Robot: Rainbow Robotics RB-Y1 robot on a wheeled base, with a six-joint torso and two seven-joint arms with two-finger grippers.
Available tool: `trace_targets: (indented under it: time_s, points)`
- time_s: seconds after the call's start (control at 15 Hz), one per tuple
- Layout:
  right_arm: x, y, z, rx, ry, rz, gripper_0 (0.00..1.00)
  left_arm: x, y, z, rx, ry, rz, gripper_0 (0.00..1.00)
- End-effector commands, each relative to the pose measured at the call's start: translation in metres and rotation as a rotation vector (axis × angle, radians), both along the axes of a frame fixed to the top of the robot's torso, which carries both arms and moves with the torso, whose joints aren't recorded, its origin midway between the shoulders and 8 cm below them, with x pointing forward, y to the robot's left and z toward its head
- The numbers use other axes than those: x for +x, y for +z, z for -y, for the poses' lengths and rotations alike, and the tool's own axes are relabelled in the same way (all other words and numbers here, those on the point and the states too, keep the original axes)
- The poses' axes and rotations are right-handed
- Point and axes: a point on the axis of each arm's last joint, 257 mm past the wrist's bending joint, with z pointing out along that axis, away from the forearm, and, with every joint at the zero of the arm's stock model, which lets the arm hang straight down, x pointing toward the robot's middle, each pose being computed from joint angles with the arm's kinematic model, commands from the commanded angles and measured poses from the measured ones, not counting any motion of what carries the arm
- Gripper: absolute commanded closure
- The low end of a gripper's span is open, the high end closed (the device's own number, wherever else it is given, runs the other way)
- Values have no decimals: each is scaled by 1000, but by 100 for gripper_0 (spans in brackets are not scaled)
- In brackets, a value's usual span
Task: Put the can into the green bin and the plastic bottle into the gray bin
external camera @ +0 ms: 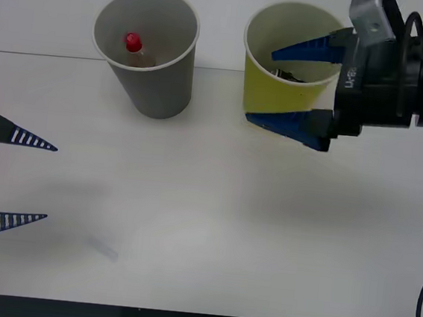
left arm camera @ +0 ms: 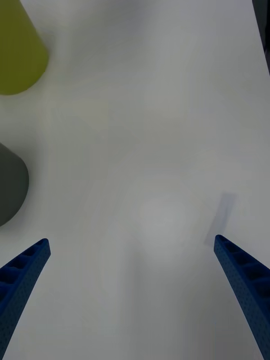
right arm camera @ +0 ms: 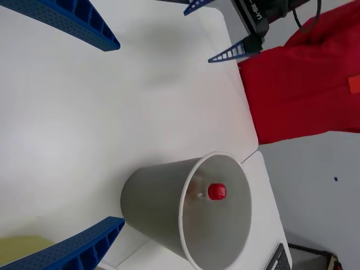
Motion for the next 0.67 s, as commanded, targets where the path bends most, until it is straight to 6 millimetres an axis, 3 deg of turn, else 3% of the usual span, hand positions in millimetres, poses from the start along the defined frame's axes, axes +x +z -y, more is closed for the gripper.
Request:
trace_targets:
  time_s: [0.07,0.4,0.67]
  points:
    - [-19,-22,28,-23,33,19,0,0,0,0,0,0,0,0]
    - [-51,-59,86,-114,56,32,0,0,0,0,0,0,0,0]
    - [-66,-90,118,-178,53,51,0,0,0,0,0,0,0,0]
